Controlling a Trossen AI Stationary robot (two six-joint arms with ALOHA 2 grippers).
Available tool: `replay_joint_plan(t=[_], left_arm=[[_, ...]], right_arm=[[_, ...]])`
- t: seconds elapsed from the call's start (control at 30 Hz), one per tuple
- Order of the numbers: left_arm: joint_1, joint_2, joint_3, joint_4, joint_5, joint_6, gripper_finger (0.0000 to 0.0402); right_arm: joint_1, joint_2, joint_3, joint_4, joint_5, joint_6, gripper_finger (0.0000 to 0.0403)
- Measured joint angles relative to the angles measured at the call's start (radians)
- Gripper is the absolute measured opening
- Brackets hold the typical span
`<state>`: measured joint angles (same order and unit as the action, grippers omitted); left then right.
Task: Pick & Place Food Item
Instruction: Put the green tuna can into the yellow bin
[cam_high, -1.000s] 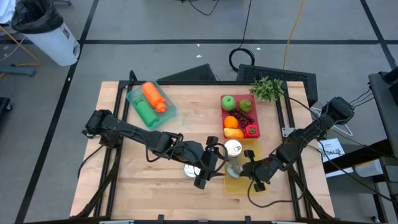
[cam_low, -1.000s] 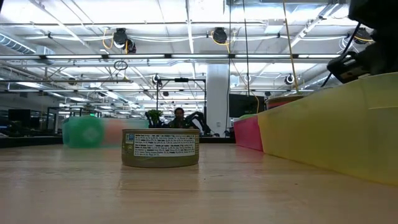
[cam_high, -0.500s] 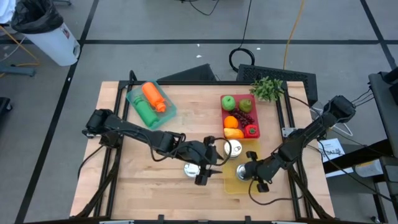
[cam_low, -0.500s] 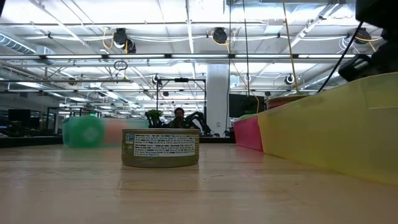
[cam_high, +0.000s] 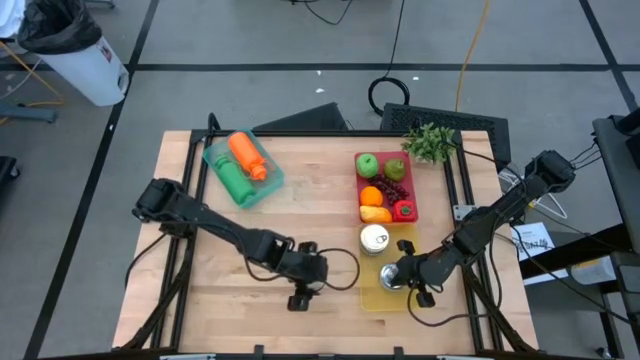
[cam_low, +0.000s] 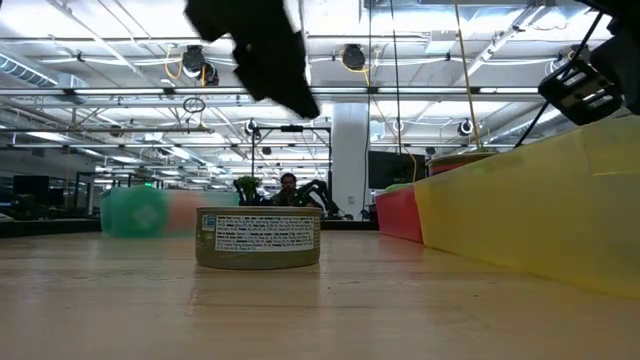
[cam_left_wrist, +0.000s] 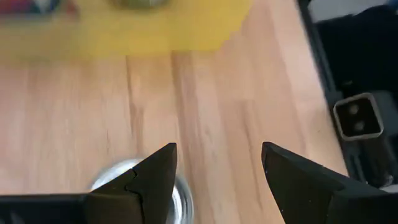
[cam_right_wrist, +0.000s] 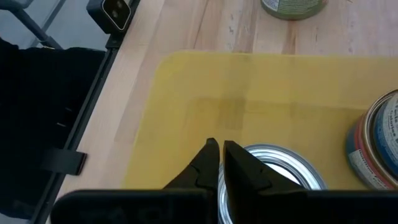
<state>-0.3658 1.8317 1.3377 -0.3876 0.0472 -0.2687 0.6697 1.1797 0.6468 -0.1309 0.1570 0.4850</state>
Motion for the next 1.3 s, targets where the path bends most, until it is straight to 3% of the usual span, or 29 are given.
replay_joint_plan(t=[0.17, 0.33, 0.63, 0.8, 1.3], left_arm=[[-0.018, 0.000, -0.068, -0.079, -0.018, -0.068, 0.0241], [-0.014, 0.000, -0.084, -0.169, -0.138, -0.161, 0.0218], [-0.015, -0.001, -0.083, -0.220, -0.129, -0.183, 0.0014], [-0.023, -0.001, -0.084, -0.337, -0.154, -0.270, 0.0009], [-0.028, 0.015, -0.085, -0.271, -0.153, -0.266, 0.0002]], right_arm=[[0.000, 0.000, 0.000, 0.001, 0.003, 0.000, 0.0014], [0.000, 0.000, 0.000, 0.002, 0.006, -0.004, 0.0011], [0.000, 0.000, 0.000, 0.018, 0.007, -0.017, 0.0011], [0.000, 0.000, 0.000, 0.019, 0.007, -0.026, 0.0009], [0.000, 0.000, 0.000, 0.031, 0.007, -0.029, 0.0008]])
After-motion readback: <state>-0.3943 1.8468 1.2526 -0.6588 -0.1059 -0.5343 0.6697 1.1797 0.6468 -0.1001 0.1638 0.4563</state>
